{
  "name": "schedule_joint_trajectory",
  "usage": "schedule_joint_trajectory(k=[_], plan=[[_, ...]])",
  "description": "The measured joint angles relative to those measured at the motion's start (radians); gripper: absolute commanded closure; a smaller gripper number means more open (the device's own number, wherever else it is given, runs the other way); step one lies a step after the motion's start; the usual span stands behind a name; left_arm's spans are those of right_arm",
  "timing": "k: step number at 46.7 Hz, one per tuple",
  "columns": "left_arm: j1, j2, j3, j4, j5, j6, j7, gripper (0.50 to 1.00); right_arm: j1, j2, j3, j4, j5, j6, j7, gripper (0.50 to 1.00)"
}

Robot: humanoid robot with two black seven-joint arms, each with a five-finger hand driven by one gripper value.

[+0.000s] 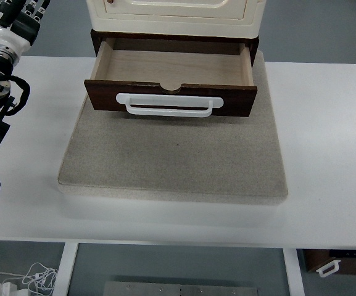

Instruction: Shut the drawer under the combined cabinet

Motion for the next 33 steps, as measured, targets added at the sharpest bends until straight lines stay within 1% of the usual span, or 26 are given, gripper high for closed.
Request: schedule_joint_trajectory(k=[33], plan=[[-0.015, 0.021, -0.001, 0.037, -0.001, -0.011, 0.001, 0.501, 0.0, 0.0, 0.0, 0.0, 0.0, 0.0, 0.0, 0.548]])
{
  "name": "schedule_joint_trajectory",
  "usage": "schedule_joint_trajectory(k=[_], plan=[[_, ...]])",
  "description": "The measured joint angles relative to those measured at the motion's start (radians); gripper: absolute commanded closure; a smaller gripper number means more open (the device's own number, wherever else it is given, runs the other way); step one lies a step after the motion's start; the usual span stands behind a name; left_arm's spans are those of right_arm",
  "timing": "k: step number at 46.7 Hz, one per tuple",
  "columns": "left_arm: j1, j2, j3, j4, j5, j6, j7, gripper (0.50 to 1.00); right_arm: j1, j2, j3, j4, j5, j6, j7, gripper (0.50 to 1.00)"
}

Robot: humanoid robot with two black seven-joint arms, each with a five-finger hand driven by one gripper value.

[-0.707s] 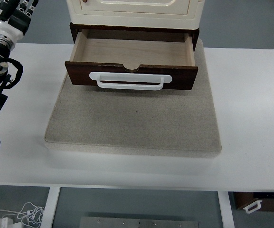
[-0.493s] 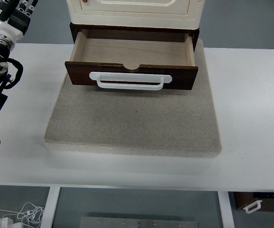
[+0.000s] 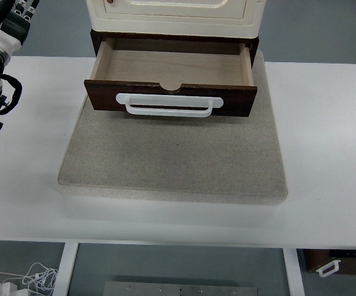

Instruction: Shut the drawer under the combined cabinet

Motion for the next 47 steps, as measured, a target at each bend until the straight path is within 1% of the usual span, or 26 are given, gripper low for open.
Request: schedule_joint_trajectory(k=[34, 40, 47], plan=[[-0.005, -0.002, 0.03, -0.005, 0.001, 0.0, 0.002, 0.501, 0.0, 0.0, 0.0, 0.0, 0.0, 0.0, 0.0, 0.548], [-0.025, 0.001, 0.031, -0.007, 0.001, 0.003, 0.0, 0.501, 0.0, 0.0, 0.0, 0.0, -0.001, 0.0, 0.0, 0.548], [-0.067, 0.04, 0.031, -0.008, 0.007, 0.003, -0.001, 0.504, 0.0, 0.0, 0.0, 0.0, -0.001, 0.0, 0.0, 0.548]])
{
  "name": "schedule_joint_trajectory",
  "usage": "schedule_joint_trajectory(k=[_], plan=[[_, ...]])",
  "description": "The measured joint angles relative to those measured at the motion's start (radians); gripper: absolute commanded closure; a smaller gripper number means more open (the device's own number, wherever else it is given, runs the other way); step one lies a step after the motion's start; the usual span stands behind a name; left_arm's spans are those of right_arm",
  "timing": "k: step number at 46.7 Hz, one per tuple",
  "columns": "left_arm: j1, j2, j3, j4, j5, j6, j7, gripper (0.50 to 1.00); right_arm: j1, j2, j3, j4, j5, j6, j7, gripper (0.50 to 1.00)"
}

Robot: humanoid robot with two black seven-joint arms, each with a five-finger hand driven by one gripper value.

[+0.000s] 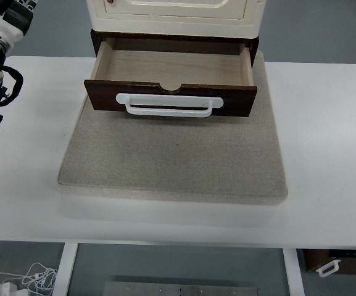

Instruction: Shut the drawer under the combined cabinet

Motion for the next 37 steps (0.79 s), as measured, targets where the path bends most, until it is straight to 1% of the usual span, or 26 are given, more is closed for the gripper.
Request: schedule_joint_trajectory(k=[15, 20, 30, 37], plan=[[-0.101, 0.137, 0.001, -0.06, 0.003, -0.007, 0.001, 0.504, -0.001, 0.0, 0.0, 0.001, 0.0, 0.0, 0.0, 0.548], [-0.127, 0.175, 0.007, -0.097, 0.009, -0.013, 0.002, 0.504, -0.001, 0.0, 0.0, 0.001, 0.0, 0.0, 0.0, 0.548], [-0.153, 0.247, 0.012, -0.228, 0.041, -0.01, 0.001, 0.504, 0.0, 0.0, 0.0, 0.0, 0.001, 0.0, 0.0, 0.548], [-0.155, 0.306, 0.013, -0.371, 0.052, -0.005, 0.001, 0.504, -0.001, 0.0, 0.0, 0.0, 0.001, 0.0, 0.0, 0.548]])
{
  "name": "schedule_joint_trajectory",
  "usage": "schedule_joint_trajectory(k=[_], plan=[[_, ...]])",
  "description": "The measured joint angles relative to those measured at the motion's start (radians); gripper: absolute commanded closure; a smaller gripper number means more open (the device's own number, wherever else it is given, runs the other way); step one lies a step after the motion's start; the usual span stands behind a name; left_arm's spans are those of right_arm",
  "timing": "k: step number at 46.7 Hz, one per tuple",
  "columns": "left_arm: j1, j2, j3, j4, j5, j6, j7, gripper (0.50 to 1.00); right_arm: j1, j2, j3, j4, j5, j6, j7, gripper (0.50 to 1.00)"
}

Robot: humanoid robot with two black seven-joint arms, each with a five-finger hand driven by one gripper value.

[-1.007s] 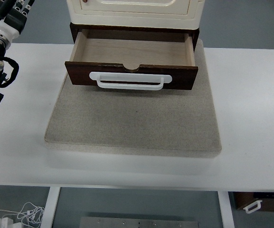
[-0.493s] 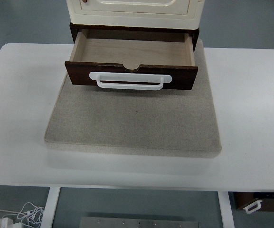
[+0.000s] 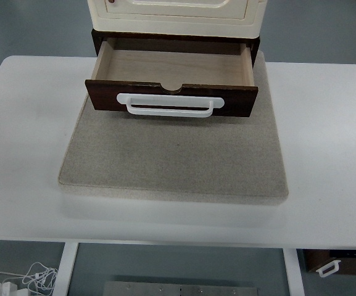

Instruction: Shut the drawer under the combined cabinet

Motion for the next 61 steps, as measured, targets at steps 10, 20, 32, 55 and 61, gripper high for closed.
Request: schedule_joint_trajectory(k=[10, 20, 32, 55, 61], plan=[[0.003, 0.071, 0.004, -0.217, 0.001, 0.008, 0.0, 0.506, 0.0, 0.0, 0.0, 0.0, 0.0, 0.0, 0.0, 0.548], [-0.023, 0.105, 0.09, -0.383, 0.023, 0.014, -0.001, 0.506, 0.0, 0.0, 0.0, 0.0, -0.001, 0.0, 0.0, 0.548], [-0.089, 0.124, 0.264, -0.604, 0.098, 0.016, -0.005, 0.506, 0.0, 0.0, 0.0, 0.0, -0.001, 0.0, 0.0, 0.548], [-0.161, 0.051, 0.573, -0.783, 0.316, 0.01, 0.002, 0.506, 0.0, 0.0, 0.0, 0.0, 0.0, 0.0, 0.0, 0.548], [-0.16, 0.02, 0.643, -0.807, 0.374, 0.009, 0.004, 0.506, 0.0, 0.0, 0.0, 0.0, 0.0, 0.0, 0.0, 0.548]])
